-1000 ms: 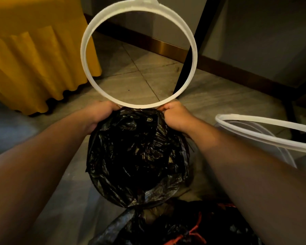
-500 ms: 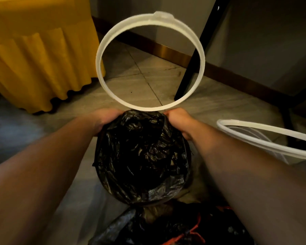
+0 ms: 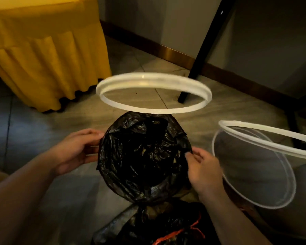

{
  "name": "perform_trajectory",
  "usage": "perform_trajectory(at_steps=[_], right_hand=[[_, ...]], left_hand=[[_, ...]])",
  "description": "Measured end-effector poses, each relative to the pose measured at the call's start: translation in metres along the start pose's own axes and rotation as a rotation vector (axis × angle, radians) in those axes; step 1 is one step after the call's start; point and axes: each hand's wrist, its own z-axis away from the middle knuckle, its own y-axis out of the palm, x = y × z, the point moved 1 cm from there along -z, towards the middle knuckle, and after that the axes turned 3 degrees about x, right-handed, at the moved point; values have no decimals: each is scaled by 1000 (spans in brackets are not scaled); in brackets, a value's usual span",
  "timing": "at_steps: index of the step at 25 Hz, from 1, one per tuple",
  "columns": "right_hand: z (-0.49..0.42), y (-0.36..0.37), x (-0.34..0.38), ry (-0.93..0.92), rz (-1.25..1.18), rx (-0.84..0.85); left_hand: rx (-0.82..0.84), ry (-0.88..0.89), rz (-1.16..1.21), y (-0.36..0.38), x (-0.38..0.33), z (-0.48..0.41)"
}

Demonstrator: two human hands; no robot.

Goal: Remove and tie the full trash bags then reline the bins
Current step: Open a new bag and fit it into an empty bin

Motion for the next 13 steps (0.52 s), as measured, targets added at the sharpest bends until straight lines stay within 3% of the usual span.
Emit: perform_trajectory(at_steps=[3,7,9,13], right_hand=[[-1,5,-11,167,-210,-37],[-7,9,-16,364,-575,69],[-8,8,-15,450,-643,120],[-3,4,-25,318,-578,97]], left_hand=[[-65,91,42,2,2,8],[-115,144,54,6,6,10],[-153,137,20,9,11,8],[-199,151,-47,14,18,4]])
